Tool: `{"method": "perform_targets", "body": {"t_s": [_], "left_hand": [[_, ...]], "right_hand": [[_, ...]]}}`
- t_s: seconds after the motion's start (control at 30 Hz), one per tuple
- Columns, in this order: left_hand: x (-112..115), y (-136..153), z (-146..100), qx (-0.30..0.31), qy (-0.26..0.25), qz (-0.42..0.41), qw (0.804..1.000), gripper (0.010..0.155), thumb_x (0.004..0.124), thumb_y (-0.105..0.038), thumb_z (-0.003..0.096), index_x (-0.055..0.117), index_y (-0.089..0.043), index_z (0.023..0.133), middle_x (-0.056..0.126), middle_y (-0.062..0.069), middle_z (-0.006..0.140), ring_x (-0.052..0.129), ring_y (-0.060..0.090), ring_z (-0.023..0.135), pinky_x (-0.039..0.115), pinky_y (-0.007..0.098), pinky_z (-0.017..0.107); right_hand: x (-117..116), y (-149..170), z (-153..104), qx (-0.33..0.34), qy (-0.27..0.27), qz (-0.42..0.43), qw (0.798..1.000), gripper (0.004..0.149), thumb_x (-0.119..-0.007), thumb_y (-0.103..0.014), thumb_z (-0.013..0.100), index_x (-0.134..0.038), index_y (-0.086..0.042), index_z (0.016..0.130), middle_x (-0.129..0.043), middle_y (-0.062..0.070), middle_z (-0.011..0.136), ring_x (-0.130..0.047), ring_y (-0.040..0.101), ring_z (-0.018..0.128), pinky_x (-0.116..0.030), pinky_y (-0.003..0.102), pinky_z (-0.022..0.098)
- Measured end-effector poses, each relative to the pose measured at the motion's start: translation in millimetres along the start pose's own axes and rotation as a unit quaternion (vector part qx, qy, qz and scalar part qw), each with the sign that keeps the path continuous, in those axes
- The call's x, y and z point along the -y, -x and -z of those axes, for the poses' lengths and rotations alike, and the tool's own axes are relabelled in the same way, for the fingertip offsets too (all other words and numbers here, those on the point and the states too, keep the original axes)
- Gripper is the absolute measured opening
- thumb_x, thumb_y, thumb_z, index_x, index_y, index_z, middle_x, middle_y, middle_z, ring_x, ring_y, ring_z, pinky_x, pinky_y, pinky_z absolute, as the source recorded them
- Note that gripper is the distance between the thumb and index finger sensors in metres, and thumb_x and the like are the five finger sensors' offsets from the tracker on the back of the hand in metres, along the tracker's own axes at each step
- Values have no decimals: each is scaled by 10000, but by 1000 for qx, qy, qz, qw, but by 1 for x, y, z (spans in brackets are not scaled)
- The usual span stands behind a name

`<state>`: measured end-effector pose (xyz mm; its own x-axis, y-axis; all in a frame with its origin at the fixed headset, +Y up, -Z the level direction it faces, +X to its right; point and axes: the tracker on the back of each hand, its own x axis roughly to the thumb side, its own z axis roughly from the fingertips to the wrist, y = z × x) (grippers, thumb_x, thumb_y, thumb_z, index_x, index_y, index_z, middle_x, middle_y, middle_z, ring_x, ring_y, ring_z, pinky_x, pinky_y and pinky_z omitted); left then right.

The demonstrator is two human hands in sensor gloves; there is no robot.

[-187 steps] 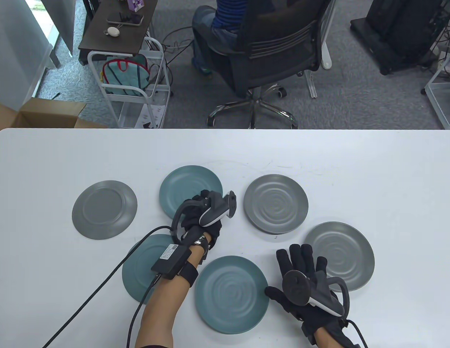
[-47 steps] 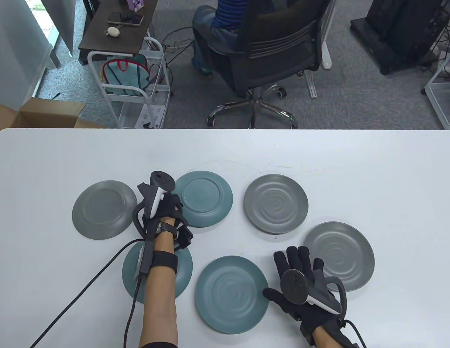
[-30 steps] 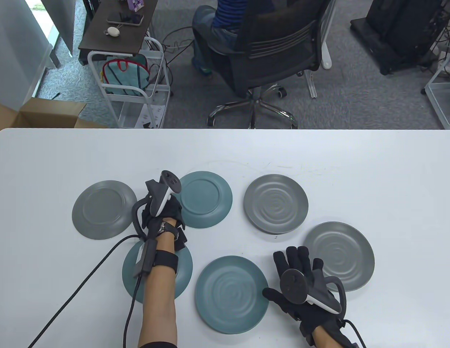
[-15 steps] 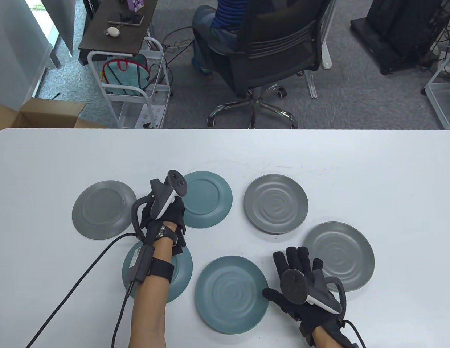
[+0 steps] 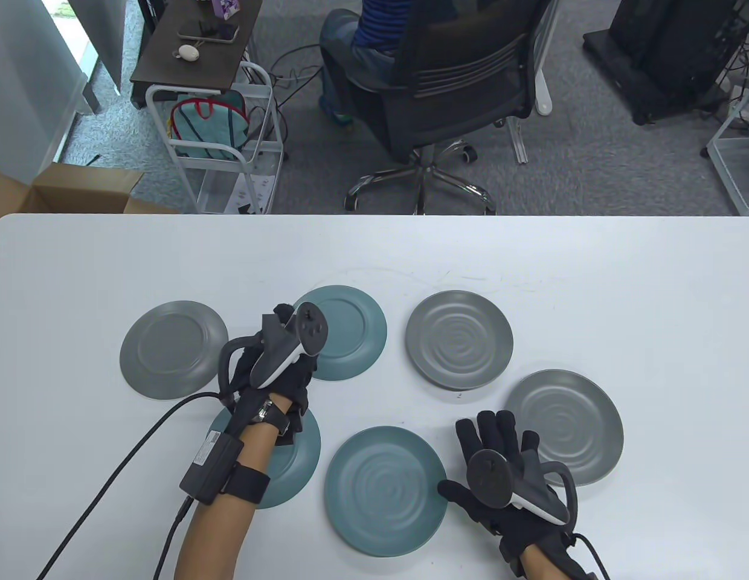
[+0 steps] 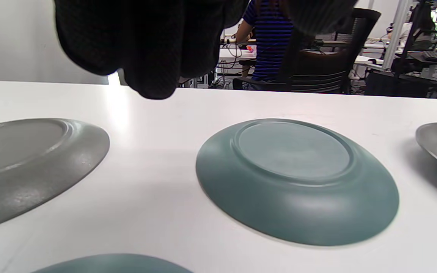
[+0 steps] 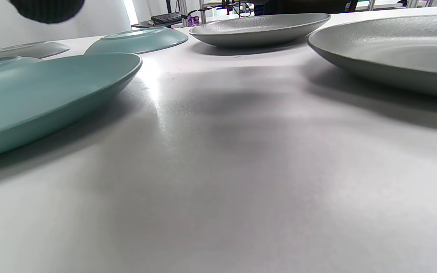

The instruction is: Flip plate to back facing up

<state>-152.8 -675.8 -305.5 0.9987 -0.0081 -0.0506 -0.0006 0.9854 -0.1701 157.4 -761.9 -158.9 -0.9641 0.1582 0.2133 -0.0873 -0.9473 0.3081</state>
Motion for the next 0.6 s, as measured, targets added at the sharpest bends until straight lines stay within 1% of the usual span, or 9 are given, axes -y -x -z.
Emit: {"method": "perform_targets", "body": {"t_s": [0.13, 0.37, 0.6], "left_hand": [[-1, 2, -17, 26, -5, 17, 1000, 800, 602, -581, 566, 480, -43, 1145, 724, 173, 1034, 915, 427, 875, 823, 511, 569], [4, 12, -57, 72, -38, 55, 995, 841, 584, -620, 562, 412, -70, 1175, 612, 190, 1116, 759, 474, 1014, 718, 597, 667], [27, 30, -88, 96, -40, 79, 992, 868, 565, -649, 558, 354, -96, 1193, 514, 200, 1163, 611, 503, 1092, 603, 660, 724]], "right_hand": [[0, 0, 0, -2, 0, -2, 1000, 927, -592, -674, 483, -186, -158, 1138, -172, 241, 1185, -136, 486, 1071, -221, 726, 725], [1, 1, -2, -4, 8, -3, 1000, 927, -592, -674, 483, -187, -158, 1138, -172, 241, 1185, -137, 485, 1071, -222, 727, 725], [2, 3, -3, -8, 9, -8, 1000, 927, -592, -674, 483, -188, -157, 1138, -172, 241, 1185, -138, 484, 1071, -223, 726, 724]]}}
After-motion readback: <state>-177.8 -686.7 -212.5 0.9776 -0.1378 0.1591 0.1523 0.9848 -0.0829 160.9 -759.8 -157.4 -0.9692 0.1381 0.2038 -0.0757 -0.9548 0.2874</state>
